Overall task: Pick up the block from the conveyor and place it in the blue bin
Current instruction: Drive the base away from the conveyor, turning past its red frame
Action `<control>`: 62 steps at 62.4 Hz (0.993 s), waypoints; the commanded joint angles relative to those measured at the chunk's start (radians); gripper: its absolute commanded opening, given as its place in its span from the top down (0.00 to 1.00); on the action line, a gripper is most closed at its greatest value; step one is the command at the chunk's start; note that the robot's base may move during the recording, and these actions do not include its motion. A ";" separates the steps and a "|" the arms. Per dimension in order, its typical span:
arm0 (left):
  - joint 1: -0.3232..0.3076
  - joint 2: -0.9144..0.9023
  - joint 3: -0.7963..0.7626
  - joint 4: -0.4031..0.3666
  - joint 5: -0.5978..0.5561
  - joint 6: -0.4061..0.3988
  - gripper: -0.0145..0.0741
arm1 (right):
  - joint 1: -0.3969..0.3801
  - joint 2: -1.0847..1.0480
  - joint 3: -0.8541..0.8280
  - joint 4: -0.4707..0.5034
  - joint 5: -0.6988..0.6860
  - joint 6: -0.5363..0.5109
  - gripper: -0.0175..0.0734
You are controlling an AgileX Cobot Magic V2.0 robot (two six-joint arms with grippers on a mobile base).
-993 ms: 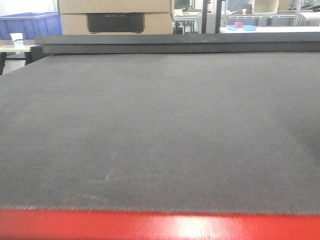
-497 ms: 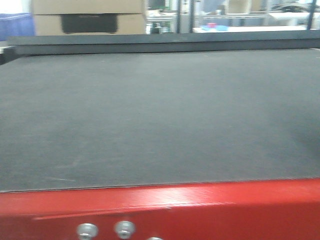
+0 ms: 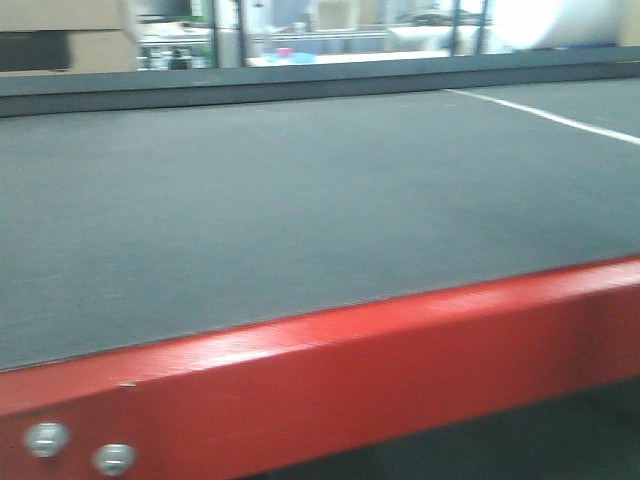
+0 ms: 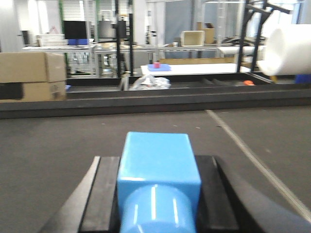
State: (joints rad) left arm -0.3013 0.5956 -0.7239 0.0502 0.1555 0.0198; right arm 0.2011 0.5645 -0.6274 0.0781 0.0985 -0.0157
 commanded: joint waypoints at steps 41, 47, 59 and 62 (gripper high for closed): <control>-0.007 -0.003 0.002 -0.002 -0.016 0.002 0.96 | 0.002 -0.005 0.001 -0.008 -0.025 -0.003 0.99; -0.007 -0.003 0.002 -0.002 -0.016 0.002 0.96 | 0.002 -0.005 0.001 -0.008 -0.025 -0.003 0.99; -0.007 -0.003 0.002 -0.002 -0.016 0.002 0.96 | 0.002 -0.005 0.001 -0.008 -0.025 -0.003 0.99; -0.007 -0.003 0.002 -0.002 -0.016 0.002 0.96 | 0.002 -0.005 0.001 -0.008 -0.025 -0.003 0.99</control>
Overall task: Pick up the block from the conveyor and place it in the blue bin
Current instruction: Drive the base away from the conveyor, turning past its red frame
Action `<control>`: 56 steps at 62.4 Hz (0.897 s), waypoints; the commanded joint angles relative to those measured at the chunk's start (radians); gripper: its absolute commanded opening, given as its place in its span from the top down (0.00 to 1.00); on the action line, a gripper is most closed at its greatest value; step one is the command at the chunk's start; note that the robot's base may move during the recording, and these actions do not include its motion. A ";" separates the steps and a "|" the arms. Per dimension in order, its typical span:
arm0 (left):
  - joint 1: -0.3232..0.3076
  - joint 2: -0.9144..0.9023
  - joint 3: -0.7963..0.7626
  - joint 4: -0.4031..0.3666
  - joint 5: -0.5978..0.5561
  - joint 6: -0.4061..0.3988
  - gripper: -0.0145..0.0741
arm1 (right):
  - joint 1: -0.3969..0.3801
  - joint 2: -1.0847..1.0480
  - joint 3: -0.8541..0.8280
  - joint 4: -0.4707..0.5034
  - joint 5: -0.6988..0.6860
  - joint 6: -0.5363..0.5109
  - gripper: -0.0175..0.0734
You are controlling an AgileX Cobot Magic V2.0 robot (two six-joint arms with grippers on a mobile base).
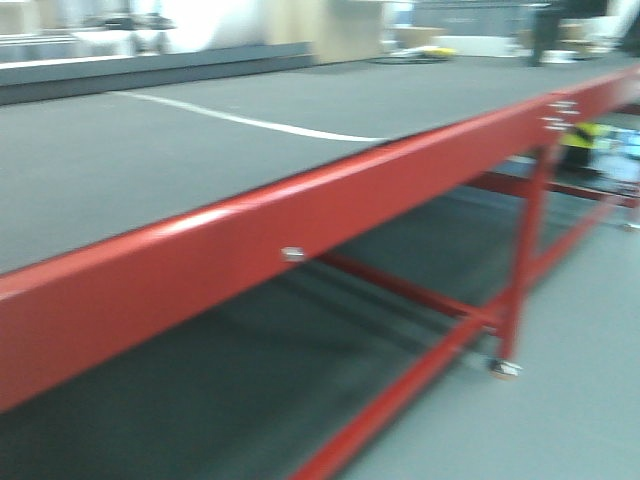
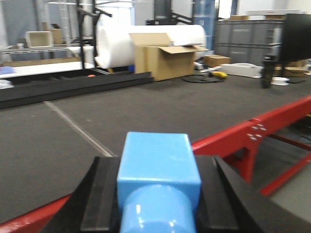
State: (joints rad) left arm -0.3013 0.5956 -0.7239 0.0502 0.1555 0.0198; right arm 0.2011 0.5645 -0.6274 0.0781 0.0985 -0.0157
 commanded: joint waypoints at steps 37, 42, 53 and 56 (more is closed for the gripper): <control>-0.007 -0.003 0.002 -0.002 -0.016 0.002 0.96 | 0.002 -0.005 0.001 -0.008 -0.025 -0.003 0.99; -0.007 -0.003 0.002 -0.002 -0.016 0.002 0.96 | 0.002 -0.005 0.001 -0.008 -0.025 -0.003 0.99; -0.007 -0.003 0.002 -0.002 -0.016 0.002 0.96 | 0.002 -0.005 0.001 -0.008 -0.025 -0.003 0.99; -0.007 -0.003 0.002 -0.002 -0.016 0.002 0.96 | 0.002 -0.005 0.001 -0.008 -0.025 -0.003 0.99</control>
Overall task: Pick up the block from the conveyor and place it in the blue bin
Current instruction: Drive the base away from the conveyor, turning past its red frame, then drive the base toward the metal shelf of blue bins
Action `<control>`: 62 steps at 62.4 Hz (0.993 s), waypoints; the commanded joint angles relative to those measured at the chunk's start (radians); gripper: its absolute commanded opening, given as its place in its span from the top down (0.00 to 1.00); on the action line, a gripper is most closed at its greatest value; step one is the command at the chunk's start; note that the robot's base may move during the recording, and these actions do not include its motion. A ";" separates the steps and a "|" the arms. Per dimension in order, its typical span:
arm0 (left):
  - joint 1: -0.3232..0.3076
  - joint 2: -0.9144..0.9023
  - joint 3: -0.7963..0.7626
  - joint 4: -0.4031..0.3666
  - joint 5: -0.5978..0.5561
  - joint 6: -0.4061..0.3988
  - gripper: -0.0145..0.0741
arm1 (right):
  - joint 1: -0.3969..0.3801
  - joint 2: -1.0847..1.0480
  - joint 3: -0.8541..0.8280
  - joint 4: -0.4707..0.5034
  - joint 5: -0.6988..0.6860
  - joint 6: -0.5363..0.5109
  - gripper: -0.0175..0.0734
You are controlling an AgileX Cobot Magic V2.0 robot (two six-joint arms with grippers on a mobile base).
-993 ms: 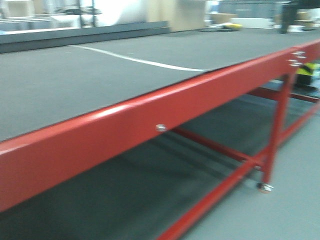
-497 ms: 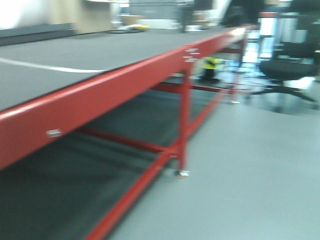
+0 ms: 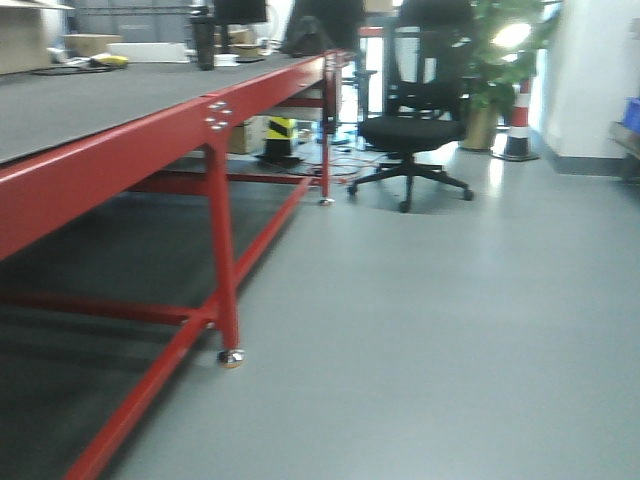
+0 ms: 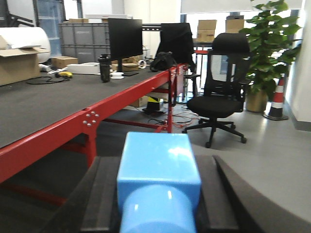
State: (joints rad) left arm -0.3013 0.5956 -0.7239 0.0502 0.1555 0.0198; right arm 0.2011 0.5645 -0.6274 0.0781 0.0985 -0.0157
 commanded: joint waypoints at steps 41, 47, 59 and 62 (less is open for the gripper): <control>-0.007 -0.003 0.002 -0.002 -0.016 0.002 0.96 | 0.002 -0.005 0.001 -0.008 -0.025 -0.003 0.99; -0.007 -0.003 0.002 -0.002 -0.016 0.002 0.96 | 0.002 -0.005 0.001 -0.008 -0.025 -0.003 0.99; -0.007 -0.003 0.002 -0.002 -0.016 0.002 0.96 | 0.002 -0.005 0.001 -0.008 -0.025 -0.003 0.99; -0.007 -0.003 0.002 -0.002 -0.016 0.002 0.96 | 0.002 -0.005 0.001 -0.008 -0.025 -0.003 0.99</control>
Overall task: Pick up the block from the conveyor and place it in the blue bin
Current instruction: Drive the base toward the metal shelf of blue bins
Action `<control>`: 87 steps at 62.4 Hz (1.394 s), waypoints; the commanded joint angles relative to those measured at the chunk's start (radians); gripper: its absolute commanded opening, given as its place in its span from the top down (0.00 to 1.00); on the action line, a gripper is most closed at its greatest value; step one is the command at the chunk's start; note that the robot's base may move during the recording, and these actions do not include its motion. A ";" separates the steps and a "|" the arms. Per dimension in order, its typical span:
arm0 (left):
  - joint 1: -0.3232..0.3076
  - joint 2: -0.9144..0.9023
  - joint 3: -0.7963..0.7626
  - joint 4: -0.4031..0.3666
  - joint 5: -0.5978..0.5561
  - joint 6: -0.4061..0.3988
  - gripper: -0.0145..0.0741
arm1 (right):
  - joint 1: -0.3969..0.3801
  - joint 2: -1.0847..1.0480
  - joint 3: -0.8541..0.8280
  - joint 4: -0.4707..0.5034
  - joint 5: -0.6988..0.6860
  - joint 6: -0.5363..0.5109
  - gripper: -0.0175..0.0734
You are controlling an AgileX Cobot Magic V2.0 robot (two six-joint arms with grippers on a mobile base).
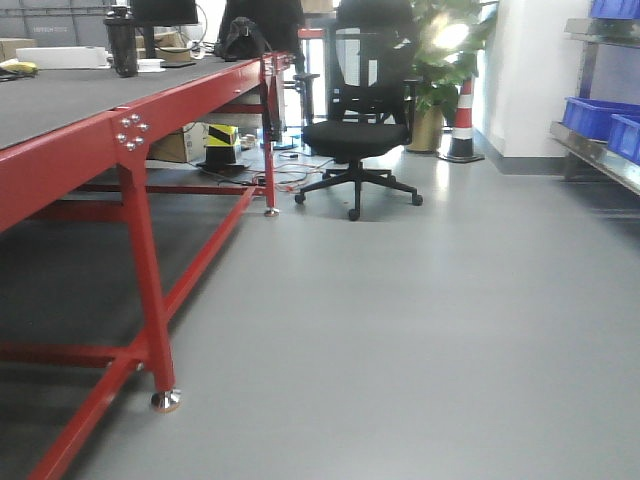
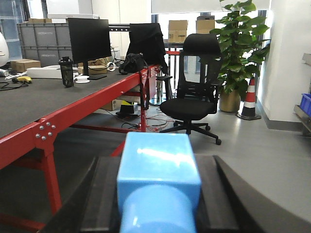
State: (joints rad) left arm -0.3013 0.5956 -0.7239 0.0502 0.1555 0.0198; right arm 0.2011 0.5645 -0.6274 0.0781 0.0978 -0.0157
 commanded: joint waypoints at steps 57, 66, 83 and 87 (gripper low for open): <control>-0.007 -0.003 0.002 -0.002 -0.016 0.002 0.96 | 0.002 -0.005 0.001 -0.008 -0.024 -0.003 0.99; -0.007 -0.003 0.002 -0.002 -0.016 0.002 0.96 | 0.002 -0.005 0.001 -0.008 -0.024 -0.003 0.99; -0.007 -0.003 0.002 -0.002 -0.016 0.002 0.96 | 0.002 -0.005 0.001 -0.008 -0.024 -0.003 0.99; -0.007 -0.003 0.002 -0.002 -0.016 0.002 0.96 | 0.002 -0.005 0.001 -0.008 -0.024 -0.003 0.99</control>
State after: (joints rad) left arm -0.3013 0.5956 -0.7239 0.0502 0.1555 0.0198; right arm 0.2011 0.5645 -0.6274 0.0781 0.0937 -0.0157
